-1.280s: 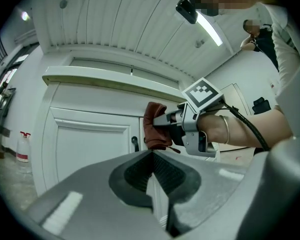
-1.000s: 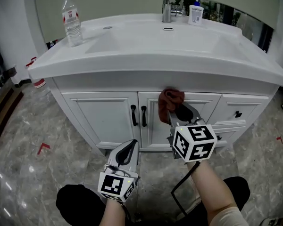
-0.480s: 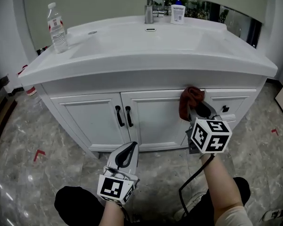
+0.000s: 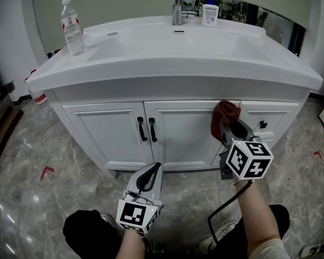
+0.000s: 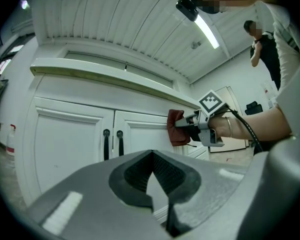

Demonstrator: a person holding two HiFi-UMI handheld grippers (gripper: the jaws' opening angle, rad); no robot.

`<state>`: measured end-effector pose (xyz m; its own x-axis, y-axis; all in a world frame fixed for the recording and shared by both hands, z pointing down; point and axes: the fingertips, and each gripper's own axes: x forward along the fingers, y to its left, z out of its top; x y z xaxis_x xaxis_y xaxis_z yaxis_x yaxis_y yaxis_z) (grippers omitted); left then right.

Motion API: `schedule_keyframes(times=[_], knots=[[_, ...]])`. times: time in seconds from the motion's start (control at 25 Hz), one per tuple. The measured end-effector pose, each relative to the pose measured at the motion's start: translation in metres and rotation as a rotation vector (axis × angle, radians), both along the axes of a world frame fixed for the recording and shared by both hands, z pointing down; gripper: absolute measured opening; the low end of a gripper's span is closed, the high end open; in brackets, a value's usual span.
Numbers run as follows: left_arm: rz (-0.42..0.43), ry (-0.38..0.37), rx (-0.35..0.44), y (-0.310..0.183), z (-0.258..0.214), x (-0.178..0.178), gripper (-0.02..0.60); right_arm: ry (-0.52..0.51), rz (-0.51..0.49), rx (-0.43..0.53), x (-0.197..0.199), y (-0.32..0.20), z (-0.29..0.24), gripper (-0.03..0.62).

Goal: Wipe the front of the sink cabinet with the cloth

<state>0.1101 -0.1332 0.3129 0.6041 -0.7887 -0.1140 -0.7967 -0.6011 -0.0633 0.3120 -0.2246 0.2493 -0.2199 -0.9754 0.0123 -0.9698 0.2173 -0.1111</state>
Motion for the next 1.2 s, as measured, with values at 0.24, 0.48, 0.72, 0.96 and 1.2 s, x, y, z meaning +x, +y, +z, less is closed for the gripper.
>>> schedule_keyframes(times=[0.24,0.48,0.72,0.96,1.2], knots=[[-0.038,0.027,0.007,-0.005,-0.007,-0.020,0.000,-0.016,-0.156,-0.039,-0.082,-0.005,0.028,0.087],[-0.080,-0.002,-0.018,-0.002,0.008,-0.046,0.000,0.005,-0.276,-0.081,-0.160,-0.020,0.054,0.087],[-0.098,0.003,-0.034,-0.002,0.014,-0.063,0.000,-0.005,-0.260,-0.090,-0.180,-0.036,0.064,0.087],[-0.073,0.056,-0.035,-0.010,0.014,-0.053,0.000,0.033,-0.233,-0.091,-0.172,-0.039,0.070,0.087],[-0.027,0.048,-0.041,-0.015,0.017,-0.025,0.000,0.057,-0.151,-0.097,-0.127,-0.037,0.076,0.087]])
